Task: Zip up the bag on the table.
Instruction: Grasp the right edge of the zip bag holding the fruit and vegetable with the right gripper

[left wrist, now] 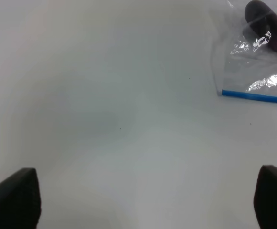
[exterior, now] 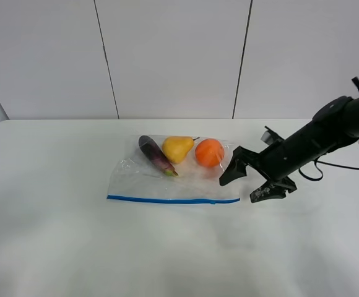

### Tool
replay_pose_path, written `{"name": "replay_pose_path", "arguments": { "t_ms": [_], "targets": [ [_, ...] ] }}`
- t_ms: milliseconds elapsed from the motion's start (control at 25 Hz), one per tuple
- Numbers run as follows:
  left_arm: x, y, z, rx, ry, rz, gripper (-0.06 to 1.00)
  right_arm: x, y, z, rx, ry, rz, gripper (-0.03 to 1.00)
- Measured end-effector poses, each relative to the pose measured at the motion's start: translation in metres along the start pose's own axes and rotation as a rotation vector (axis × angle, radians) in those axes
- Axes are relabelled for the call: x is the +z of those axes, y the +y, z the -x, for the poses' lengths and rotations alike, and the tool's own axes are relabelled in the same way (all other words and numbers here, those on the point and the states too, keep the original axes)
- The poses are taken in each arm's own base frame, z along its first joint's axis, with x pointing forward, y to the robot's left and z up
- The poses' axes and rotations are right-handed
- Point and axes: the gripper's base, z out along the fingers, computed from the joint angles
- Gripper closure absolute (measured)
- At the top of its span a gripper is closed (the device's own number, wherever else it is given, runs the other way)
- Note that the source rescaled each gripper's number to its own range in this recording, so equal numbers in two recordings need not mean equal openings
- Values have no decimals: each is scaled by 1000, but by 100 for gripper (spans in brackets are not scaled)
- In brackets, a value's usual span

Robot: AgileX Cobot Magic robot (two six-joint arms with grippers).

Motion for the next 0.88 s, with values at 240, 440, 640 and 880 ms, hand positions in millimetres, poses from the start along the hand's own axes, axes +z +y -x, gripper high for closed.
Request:
{"name": "replay_pose_path", "arguments": {
  "t_ms": [240,440,640,880],
  "targets": [
    [0,0,0,0,0,0,-6,32,-12,5,50,23,102,16],
    [0,0,0,0,0,0,-6,41,-17,5,71,41,116,34],
    [0,0,0,0,0,0,-6,41,-17,5,68,45,116,58],
    [0,0,0,0,0,0,-6,41,-17,4,64,48,114,68]
  ]
}}
